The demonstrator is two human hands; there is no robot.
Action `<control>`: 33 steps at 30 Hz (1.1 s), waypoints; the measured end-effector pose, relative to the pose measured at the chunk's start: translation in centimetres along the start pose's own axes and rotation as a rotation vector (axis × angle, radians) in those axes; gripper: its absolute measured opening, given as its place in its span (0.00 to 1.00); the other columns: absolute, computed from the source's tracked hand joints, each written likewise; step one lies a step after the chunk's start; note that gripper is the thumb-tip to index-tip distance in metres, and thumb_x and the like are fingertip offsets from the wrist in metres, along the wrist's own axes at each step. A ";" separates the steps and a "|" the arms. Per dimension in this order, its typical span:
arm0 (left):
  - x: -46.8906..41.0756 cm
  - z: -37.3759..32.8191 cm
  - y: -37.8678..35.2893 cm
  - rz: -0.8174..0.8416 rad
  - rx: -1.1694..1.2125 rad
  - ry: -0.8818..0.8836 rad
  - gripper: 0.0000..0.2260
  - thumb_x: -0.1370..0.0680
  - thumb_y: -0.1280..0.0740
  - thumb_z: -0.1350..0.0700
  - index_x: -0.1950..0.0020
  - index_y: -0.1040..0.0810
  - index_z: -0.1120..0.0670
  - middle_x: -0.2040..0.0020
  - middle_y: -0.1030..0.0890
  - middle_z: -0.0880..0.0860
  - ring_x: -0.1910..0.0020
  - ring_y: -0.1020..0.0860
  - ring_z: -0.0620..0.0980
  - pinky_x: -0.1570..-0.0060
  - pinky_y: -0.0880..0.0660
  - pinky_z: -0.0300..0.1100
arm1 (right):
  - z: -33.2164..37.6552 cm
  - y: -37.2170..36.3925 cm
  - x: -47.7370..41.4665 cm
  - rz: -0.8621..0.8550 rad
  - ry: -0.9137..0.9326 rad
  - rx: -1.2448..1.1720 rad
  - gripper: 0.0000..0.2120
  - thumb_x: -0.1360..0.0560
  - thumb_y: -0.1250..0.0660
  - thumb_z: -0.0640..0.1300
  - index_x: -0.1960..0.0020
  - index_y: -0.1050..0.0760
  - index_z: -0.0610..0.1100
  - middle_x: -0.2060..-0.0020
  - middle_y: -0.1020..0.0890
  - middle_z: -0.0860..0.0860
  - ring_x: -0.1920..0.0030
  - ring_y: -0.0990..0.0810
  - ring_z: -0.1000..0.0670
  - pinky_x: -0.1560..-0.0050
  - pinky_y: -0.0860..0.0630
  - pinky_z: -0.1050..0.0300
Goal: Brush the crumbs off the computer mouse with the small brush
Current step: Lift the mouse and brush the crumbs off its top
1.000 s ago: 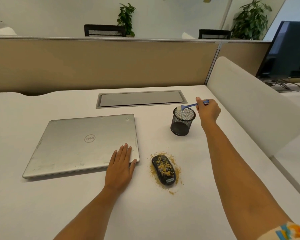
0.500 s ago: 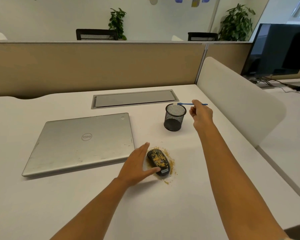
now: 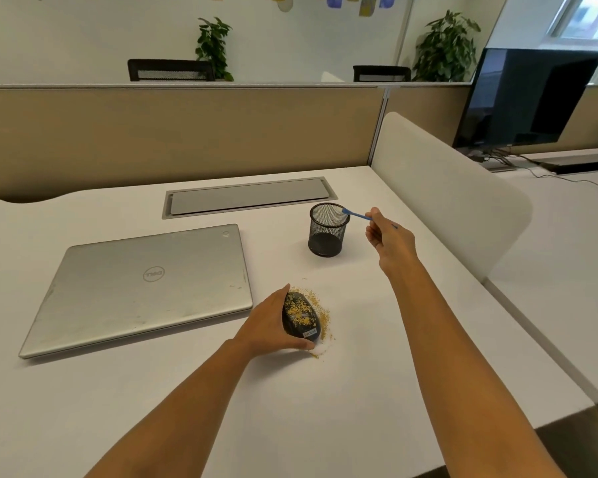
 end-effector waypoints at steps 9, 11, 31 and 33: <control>-0.2 0.0 0.0 -0.026 0.022 0.013 0.56 0.46 0.25 0.32 0.26 0.50 0.47 0.28 0.38 0.49 0.31 0.38 0.50 0.32 0.38 0.47 | -0.5 0.9 0.0 0.017 0.027 0.166 0.07 0.30 0.28 0.43 0.56 0.21 0.40 0.66 0.21 0.49 0.65 0.24 0.53 0.52 0.22 0.60; -0.1 -0.2 0.1 -0.041 0.021 0.003 0.56 0.46 0.25 0.33 0.26 0.50 0.47 0.28 0.38 0.49 0.31 0.38 0.50 0.32 0.37 0.48 | -0.5 0.8 0.1 0.041 0.064 0.222 0.07 0.29 0.29 0.42 0.53 0.20 0.40 0.66 0.21 0.51 0.65 0.25 0.54 0.55 0.23 0.62; 3.2 -5.8 2.4 -0.079 0.056 -0.213 0.57 0.43 0.21 0.41 0.25 0.56 0.48 0.30 0.37 0.51 0.33 0.37 0.49 0.32 0.36 0.46 | 1.0 1.4 5.9 0.229 0.234 0.511 0.14 0.27 0.31 0.47 0.46 0.21 0.39 0.54 0.18 0.45 0.56 0.21 0.50 0.43 0.23 0.53; 4.4 -6.5 2.4 -0.074 0.063 -0.245 0.58 0.42 0.21 0.42 0.25 0.56 0.49 0.31 0.37 0.51 0.33 0.36 0.49 0.33 0.36 0.45 | 1.5 1.5 7.8 0.250 0.305 0.576 0.12 0.27 0.32 0.47 0.47 0.21 0.41 0.54 0.18 0.45 0.55 0.20 0.49 0.44 0.22 0.53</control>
Point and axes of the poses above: each hand's wrist, its own x-axis away from the middle knuckle, its own y-axis out of the back of the hand, z = x × y, the point moved 9 cm from there along -x, towards the middle knuckle
